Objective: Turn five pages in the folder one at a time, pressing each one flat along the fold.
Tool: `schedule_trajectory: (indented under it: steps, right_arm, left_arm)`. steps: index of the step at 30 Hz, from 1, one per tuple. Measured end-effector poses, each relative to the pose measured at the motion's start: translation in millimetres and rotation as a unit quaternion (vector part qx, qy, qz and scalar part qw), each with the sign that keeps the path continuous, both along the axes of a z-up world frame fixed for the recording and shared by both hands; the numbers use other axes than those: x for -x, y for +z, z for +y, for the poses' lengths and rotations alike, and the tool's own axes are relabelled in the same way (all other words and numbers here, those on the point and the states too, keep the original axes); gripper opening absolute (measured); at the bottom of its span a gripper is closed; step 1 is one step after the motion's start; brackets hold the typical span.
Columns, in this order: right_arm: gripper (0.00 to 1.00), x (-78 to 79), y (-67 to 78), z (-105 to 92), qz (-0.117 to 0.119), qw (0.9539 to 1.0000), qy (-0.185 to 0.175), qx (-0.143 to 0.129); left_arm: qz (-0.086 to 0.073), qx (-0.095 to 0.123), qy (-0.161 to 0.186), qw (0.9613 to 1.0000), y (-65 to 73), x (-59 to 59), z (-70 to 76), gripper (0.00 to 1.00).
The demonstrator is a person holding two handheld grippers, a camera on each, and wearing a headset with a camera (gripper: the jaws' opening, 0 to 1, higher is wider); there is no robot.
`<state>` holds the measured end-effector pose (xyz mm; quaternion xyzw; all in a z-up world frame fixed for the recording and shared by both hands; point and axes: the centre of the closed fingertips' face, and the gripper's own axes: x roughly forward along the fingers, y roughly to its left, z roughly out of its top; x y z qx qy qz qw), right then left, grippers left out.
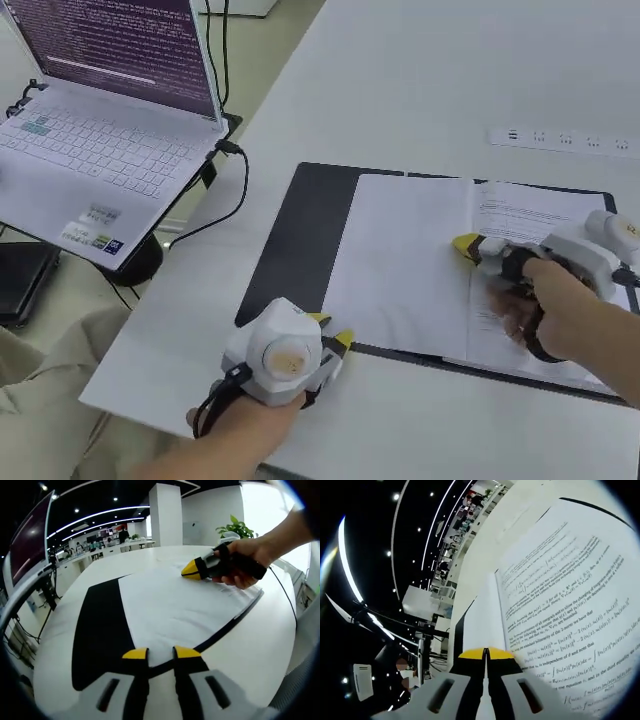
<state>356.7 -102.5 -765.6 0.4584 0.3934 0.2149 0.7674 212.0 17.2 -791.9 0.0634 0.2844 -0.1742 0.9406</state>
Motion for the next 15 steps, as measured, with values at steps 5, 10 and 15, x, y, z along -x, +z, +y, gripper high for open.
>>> schedule_trajectory:
  steps: [5, 10, 15]
  right_arm:
    - [0.0, -18.5, 0.2, -2.8, 0.005, 0.9998, -0.019, -0.003]
    - [0.0, -32.8, 0.3, -3.8, 0.011, 0.9998, -0.017, -0.005]
    - [0.0, -53.8, 0.6, -7.3, 0.008, 0.9997, -0.022, 0.001]
  left_arm:
    - [-0.001, 0.002, 0.002, 1.0, -0.6, -0.2, 0.2, 0.17]
    - [-0.001, 0.003, 0.004, 1.0, -0.6, -0.3, 0.2, 0.17]
    - [-0.003, 0.004, 0.004, 1.0, -0.6, -0.3, 0.0, 0.17]
